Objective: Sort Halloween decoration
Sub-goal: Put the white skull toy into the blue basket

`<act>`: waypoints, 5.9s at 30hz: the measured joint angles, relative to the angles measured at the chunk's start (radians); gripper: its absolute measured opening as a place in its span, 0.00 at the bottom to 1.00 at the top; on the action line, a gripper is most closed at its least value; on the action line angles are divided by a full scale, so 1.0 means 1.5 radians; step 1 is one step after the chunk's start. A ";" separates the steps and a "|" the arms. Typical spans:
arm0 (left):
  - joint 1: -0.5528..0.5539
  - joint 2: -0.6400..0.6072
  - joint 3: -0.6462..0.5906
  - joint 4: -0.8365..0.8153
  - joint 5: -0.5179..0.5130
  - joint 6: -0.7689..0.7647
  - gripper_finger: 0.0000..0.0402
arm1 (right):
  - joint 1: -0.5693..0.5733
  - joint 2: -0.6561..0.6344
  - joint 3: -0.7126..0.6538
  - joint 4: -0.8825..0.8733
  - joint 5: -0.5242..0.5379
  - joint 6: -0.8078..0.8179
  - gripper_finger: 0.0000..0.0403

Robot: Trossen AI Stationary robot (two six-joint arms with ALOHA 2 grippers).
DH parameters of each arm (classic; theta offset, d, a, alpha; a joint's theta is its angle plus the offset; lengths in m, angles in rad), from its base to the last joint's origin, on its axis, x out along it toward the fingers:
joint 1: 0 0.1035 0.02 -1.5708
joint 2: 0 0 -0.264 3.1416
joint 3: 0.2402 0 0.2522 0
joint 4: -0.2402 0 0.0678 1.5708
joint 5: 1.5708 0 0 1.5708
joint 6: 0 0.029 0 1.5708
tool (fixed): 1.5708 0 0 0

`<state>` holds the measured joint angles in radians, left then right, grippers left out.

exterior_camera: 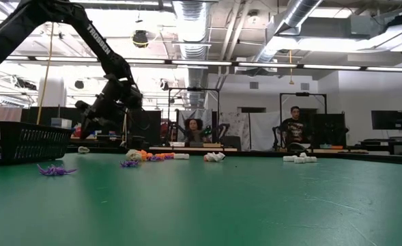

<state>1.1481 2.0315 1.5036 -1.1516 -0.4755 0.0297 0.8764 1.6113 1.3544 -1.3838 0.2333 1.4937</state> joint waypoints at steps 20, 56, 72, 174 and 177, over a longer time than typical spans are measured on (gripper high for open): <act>-0.006 0.000 0.005 0.017 0.048 0.222 0.00 | -0.001 0.000 0.000 -0.006 0.000 -0.019 0.45; -0.098 -0.394 -0.322 0.451 0.170 -0.487 0.00 | 0.000 0.000 0.000 -0.025 0.003 -0.018 0.45; -0.098 -0.394 -0.411 0.565 -0.142 -0.752 0.00 | 0.000 0.000 0.000 -0.034 0.019 -0.042 0.45; -0.203 -0.244 -0.379 0.515 0.038 -1.088 0.00 | -0.031 0.000 0.000 -0.051 0.163 -0.146 0.45; -0.192 -0.244 -0.379 0.548 0.003 -1.079 0.00 | -0.036 0.000 0.000 -0.052 0.163 -0.146 0.45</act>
<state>0.8601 1.6653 0.9356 -0.3298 -0.4704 -1.5888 0.8218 1.6112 1.3544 -1.4612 0.4778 1.2742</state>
